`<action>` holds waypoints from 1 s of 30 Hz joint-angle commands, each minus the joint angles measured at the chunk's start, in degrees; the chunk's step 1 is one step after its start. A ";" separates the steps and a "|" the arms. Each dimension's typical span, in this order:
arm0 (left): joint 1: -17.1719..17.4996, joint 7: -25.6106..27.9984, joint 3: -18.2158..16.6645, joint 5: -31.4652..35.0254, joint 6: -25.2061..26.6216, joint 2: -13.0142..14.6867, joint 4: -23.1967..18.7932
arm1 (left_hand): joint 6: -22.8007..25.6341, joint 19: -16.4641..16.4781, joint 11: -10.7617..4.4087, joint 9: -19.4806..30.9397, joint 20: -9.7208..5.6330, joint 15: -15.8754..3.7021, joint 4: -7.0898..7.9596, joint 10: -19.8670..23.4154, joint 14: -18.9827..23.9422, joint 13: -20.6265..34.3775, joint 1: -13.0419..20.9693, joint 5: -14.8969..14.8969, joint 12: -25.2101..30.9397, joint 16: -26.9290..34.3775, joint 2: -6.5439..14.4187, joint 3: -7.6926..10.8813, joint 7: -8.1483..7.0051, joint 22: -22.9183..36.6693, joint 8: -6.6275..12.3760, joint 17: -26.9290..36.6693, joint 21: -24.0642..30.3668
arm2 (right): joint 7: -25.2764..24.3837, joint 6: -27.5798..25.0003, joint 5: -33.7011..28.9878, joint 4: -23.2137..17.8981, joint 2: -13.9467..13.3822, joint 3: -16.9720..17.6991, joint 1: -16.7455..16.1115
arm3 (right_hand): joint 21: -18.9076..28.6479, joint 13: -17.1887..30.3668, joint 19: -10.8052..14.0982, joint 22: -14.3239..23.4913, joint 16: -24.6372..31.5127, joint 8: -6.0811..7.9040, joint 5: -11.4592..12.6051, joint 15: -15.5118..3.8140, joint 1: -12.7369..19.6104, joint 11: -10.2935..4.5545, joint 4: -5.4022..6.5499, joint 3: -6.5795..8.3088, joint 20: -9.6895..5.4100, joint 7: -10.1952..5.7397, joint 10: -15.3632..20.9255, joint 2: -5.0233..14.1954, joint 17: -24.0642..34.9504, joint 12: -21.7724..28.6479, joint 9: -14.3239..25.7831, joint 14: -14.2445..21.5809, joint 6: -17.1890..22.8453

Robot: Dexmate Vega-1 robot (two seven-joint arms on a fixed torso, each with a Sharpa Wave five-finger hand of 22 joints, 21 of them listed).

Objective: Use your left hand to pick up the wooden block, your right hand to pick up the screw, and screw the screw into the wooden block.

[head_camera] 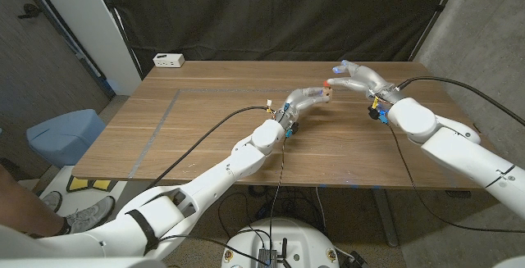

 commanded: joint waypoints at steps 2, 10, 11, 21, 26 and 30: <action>0.54 0.03 0.01 0.27 0.38 0.61 -1.31 | 1.02 -0.02 0.03 0.25 -0.05 -3.93 0.20 0.69 0.38 0.26 0.01 0.43 0.47 -0.08 0.57 0.17 0.16 0.21 0.33 0.04 0.22 | 7.17 -6.94 0.22 -5.64 -8.18 0.48 4.74 | 0.04 0.25 -0.30 0.20 0.20 -0.50 0.30 1.65 1.34 0.09 -0.82 0.61 1.12 0.59 -0.13 0.59 0.15 0.59 0.00 0.05 0.29; 0.75 -0.13 -0.02 0.20 0.64 0.84 -1.85 | 0.93 -0.06 0.02 0.25 -0.04 -3.95 0.20 0.70 0.38 0.29 0.00 0.43 0.45 -0.08 0.56 0.15 0.28 0.21 0.29 0.04 0.21 | 13.58 -9.71 -0.56 -6.91 -11.14 -1.80 10.05 | 0.08 0.24 -0.79 0.20 0.29 -0.80 0.58 2.89 2.54 0.42 -1.46 1.28 1.87 0.92 -0.01 0.83 0.12 0.71 -0.01 0.04 0.34; 0.78 -0.10 -0.03 0.23 0.68 0.88 -1.93 | 0.92 -0.05 0.02 0.25 0.00 -3.96 0.22 0.70 0.40 0.29 -0.01 0.43 0.45 -0.07 0.59 0.15 0.28 0.21 0.28 0.05 0.22 | 14.28 -9.81 -0.72 -6.93 -11.31 -2.17 10.67 | 0.07 0.24 -0.89 0.20 0.27 -0.83 0.62 2.95 2.71 0.44 -1.53 1.38 2.04 0.98 -0.07 0.88 0.11 0.69 -0.01 -0.04 0.38; 0.92 -0.09 -0.01 0.43 1.00 1.23 -2.52 | 0.98 -0.04 0.03 0.25 0.06 -3.93 0.26 0.73 0.40 0.33 -0.06 0.43 0.44 -0.08 0.60 0.12 0.32 0.21 0.31 0.05 0.22 | 22.00 -13.26 -4.21 -7.68 -12.08 -7.01 18.42 | 0.14 0.24 -1.18 0.19 0.36 -1.00 0.91 2.58 3.92 0.24 -1.97 2.08 2.59 1.14 -0.36 1.21 0.08 0.65 -0.01 0.02 0.67; 0.91 -0.15 -0.06 0.35 1.19 1.28 -2.63 | 0.94 -0.07 0.03 0.25 0.17 -3.88 0.23 0.71 0.35 0.35 -0.01 0.43 0.41 -0.10 0.63 0.14 0.28 0.21 0.29 0.05 0.22 | 25.00 -14.61 -6.19 -7.88 -11.91 -8.97 21.38 | 0.17 0.24 -1.33 0.18 0.35 -1.03 1.01 2.60 4.55 0.20 -2.15 2.42 2.82 1.16 -0.40 1.30 0.05 0.67 0.00 -0.06 1.00; 0.90 -0.14 -0.05 0.39 1.35 1.34 -2.71 | 0.97 -0.04 0.03 0.25 0.05 -3.89 0.20 0.71 0.39 0.36 0.05 0.44 0.41 -0.09 0.65 0.16 0.25 0.21 0.30 0.04 0.23 | 27.13 -15.31 -7.49 -7.82 -11.62 -10.23 23.30 | 0.19 0.24 -1.43 0.18 0.38 -1.00 1.05 2.75 4.94 0.38 -2.25 2.64 2.94 1.06 -0.41 1.32 0.03 0.69 0.00 -0.01 1.36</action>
